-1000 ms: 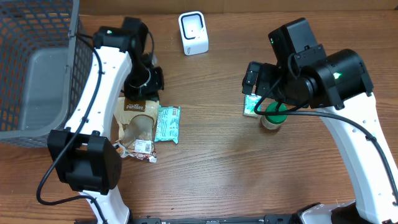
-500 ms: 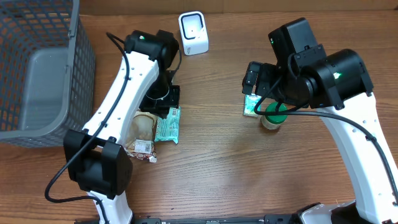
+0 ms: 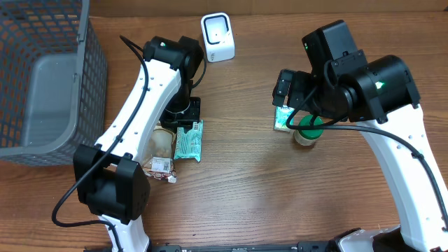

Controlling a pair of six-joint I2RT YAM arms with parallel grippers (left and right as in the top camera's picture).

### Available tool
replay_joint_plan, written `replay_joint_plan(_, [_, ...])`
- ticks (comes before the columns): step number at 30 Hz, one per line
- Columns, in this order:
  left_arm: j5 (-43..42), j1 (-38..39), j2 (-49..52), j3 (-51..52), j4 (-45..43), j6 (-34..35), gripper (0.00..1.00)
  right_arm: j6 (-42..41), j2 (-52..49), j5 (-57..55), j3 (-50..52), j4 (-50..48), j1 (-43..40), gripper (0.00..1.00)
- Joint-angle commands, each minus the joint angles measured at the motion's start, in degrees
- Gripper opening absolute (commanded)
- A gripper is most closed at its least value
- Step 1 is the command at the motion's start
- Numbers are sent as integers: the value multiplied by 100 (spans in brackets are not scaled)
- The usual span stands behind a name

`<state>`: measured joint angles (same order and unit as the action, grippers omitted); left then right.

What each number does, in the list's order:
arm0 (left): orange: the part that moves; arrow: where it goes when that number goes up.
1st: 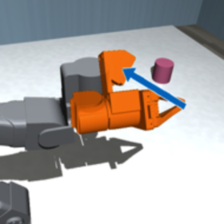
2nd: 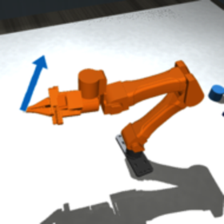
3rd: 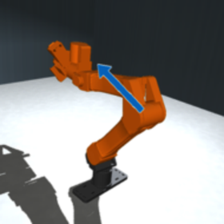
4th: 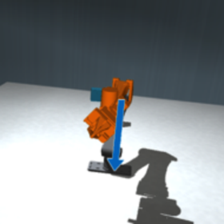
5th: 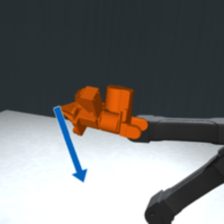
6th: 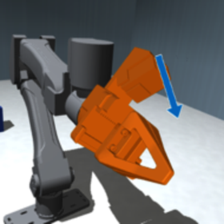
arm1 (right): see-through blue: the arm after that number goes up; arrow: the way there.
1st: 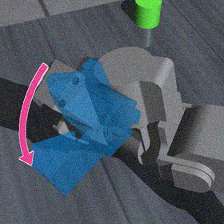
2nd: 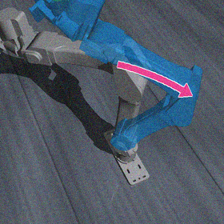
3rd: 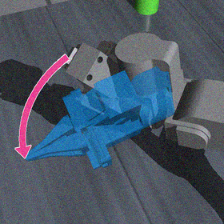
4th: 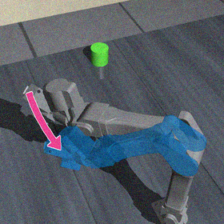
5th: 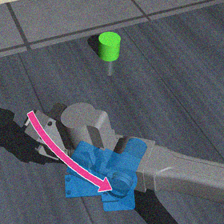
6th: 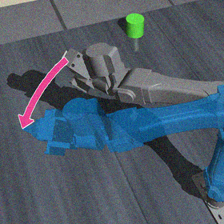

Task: Scan the item barcode
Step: 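Move the left gripper over the green wet-wipes pack, then lower and close the left gripper on the wet-wipes pack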

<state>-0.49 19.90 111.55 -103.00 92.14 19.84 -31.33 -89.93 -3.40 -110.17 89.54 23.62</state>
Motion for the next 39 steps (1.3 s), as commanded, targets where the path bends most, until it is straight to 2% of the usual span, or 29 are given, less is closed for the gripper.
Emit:
replay_joint_plan(1, [90,39,-50,260,-153,256,27,2,46,-59,-13,-28,-35,100])
replay_joint_plan(5, [87,37,-50,592,-468,376,29,4,46,-59,-15,-28,-35,100])
replay_joint_plan(9, [87,37,-48,968,-791,509,39,2,46,-59,-15,-28,-35,100])
replay_joint_plan(14, [87,37,-44,1390,-1084,511,48,4,46,-59,-15,-28,-35,100])
replay_joint_plan(23, [92,37,-44,1954,-1622,748,48,2,46,-59,-15,-28,-35,100])
replay_joint_plan(31, [109,37,-28,2402,-2474,903,41,2,46,-59,-15,-28,-35,100])
replay_joint_plan(39, [111,37,-28,2636,-2850,1049,38,2,46,-59,-15,-28,-35,100])
